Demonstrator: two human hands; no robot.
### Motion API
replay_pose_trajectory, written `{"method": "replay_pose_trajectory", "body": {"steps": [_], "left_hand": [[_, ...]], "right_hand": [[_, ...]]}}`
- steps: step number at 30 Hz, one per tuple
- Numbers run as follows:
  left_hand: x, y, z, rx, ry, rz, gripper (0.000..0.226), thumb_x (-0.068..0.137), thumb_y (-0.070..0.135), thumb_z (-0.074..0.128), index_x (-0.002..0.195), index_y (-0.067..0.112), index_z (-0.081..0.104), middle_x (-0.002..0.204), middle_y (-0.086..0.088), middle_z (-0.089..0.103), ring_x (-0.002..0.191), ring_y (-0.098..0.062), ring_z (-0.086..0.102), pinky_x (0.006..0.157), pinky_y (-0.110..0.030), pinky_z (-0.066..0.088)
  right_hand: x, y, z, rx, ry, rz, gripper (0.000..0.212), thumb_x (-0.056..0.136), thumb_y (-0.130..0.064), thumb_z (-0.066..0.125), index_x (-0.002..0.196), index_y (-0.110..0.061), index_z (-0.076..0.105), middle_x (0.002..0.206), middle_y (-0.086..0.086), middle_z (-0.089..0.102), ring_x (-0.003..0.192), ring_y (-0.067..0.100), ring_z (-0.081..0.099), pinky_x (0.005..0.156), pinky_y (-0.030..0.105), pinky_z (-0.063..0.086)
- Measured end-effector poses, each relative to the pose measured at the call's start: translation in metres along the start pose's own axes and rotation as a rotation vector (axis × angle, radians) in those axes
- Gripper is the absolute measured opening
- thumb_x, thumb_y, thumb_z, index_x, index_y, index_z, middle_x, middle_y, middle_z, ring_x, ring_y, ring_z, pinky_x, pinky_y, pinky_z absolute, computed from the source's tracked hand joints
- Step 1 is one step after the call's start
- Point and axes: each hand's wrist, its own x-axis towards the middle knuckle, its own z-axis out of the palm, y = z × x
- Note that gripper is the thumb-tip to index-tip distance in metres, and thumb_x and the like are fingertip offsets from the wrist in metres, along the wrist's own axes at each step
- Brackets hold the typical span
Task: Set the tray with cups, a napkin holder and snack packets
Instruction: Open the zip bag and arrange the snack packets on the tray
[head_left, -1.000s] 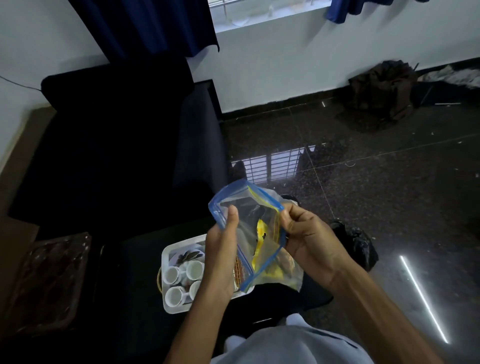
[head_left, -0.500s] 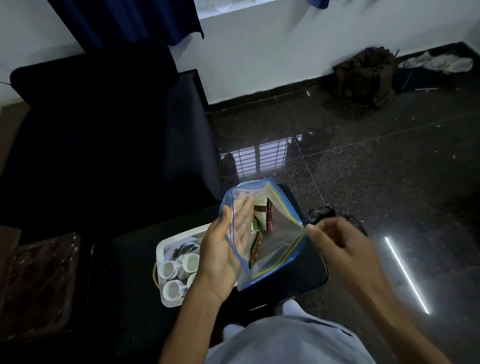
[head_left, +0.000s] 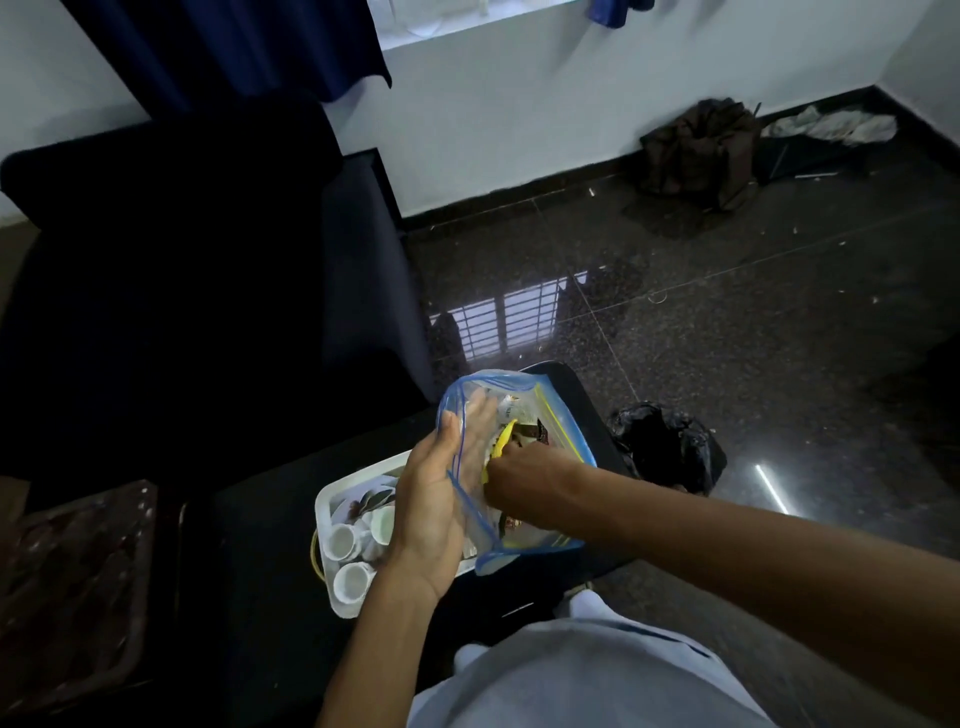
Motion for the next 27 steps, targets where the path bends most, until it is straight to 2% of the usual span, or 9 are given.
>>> {"method": "replay_pose_trajectory", "body": {"steps": [2, 5, 9, 13, 16, 18, 21, 23, 27], "left_hand": [[-0.004, 0.002, 0.0, -0.007, 0.009, 0.002, 0.05, 0.099, 0.033, 0.045, 0.138, 0.005, 0.059, 0.133, -0.007, 0.07, 0.125, -0.011, 0.065, 0.112, -0.029, 0.045], [-0.007, 0.001, -0.006, -0.023, 0.026, -0.002, 0.048, 0.103, 0.033, 0.041, 0.139, 0.005, 0.058, 0.135, -0.007, 0.068, 0.131, -0.014, 0.061, 0.118, -0.034, 0.037], [-0.008, 0.001, -0.019, -0.054, 0.067, 0.008, 0.045, 0.106, 0.031, 0.038, 0.135, 0.006, 0.061, 0.133, -0.008, 0.07, 0.126, -0.014, 0.065, 0.113, -0.032, 0.041], [-0.012, 0.002, -0.026, -0.058, 0.087, 0.031, 0.046, 0.105, 0.033, 0.039, 0.137, 0.006, 0.06, 0.133, -0.008, 0.07, 0.126, -0.015, 0.065, 0.104, -0.031, 0.047], [-0.013, 0.004, -0.03, -0.046, 0.09, 0.067, 0.044, 0.1, 0.037, 0.043, 0.13, 0.013, 0.064, 0.13, -0.003, 0.072, 0.121, -0.01, 0.067, 0.091, -0.021, 0.054], [-0.013, 0.006, -0.031, -0.029, 0.091, 0.089, 0.044, 0.093, 0.04, 0.047, 0.125, 0.017, 0.066, 0.127, -0.001, 0.074, 0.119, -0.009, 0.068, 0.084, -0.016, 0.056], [-0.014, 0.011, -0.031, -0.027, 0.106, 0.104, 0.048, 0.091, 0.04, 0.049, 0.13, 0.016, 0.064, 0.133, -0.005, 0.07, 0.125, -0.012, 0.065, 0.1, -0.024, 0.052], [-0.015, 0.014, -0.031, -0.049, 0.109, 0.102, 0.045, 0.09, 0.04, 0.05, 0.126, 0.018, 0.067, 0.134, -0.005, 0.07, 0.125, -0.014, 0.065, 0.102, -0.028, 0.051], [-0.015, 0.014, -0.033, -0.099, 0.114, 0.128, 0.036, 0.098, 0.032, 0.049, 0.103, 0.019, 0.082, 0.111, -0.006, 0.079, 0.103, -0.013, 0.076, 0.076, -0.019, 0.059]], "right_hand": [[0.006, -0.006, 0.008, -0.06, 0.01, 0.001, 0.024, 0.098, -0.009, 0.053, 0.119, -0.004, 0.064, 0.117, 0.013, 0.064, 0.108, 0.034, 0.064, 0.08, 0.04, 0.056], [0.016, -0.014, 0.016, -0.077, 0.055, 0.011, 0.026, 0.101, -0.009, 0.047, 0.122, -0.001, 0.062, 0.12, 0.014, 0.063, 0.108, 0.034, 0.064, 0.081, 0.041, 0.056], [0.022, -0.021, 0.02, -0.025, 0.13, 0.025, 0.027, 0.101, -0.005, 0.041, 0.115, -0.002, 0.064, 0.113, 0.015, 0.066, 0.104, 0.036, 0.066, 0.079, 0.043, 0.053], [0.021, -0.018, 0.014, -0.036, 0.17, -0.054, 0.02, 0.097, -0.003, 0.05, 0.102, -0.007, 0.069, 0.101, 0.009, 0.071, 0.094, 0.033, 0.071, 0.066, 0.037, 0.051], [0.018, -0.012, -0.001, -0.078, 0.192, -0.072, 0.019, 0.095, -0.005, 0.052, 0.097, -0.01, 0.07, 0.094, 0.007, 0.07, 0.091, 0.033, 0.071, 0.06, 0.034, 0.041], [0.016, -0.009, -0.014, -0.076, 0.197, -0.083, 0.02, 0.094, -0.005, 0.051, 0.097, -0.008, 0.07, 0.095, 0.009, 0.069, 0.092, 0.036, 0.07, 0.062, 0.037, 0.041], [0.009, -0.007, -0.036, -0.069, 0.225, -0.118, 0.024, 0.096, -0.004, 0.045, 0.105, -0.001, 0.067, 0.101, 0.015, 0.07, 0.093, 0.036, 0.07, 0.069, 0.041, 0.051], [0.001, -0.004, -0.051, -0.07, 0.266, -0.164, 0.025, 0.098, -0.004, 0.044, 0.11, 0.0, 0.065, 0.102, 0.015, 0.07, 0.091, 0.034, 0.07, 0.075, 0.042, 0.056], [-0.023, 0.007, -0.08, 0.028, 0.44, -0.269, 0.015, 0.09, -0.007, 0.062, 0.104, -0.005, 0.067, 0.091, 0.011, 0.07, 0.079, 0.027, 0.07, 0.063, 0.029, 0.05]]}}
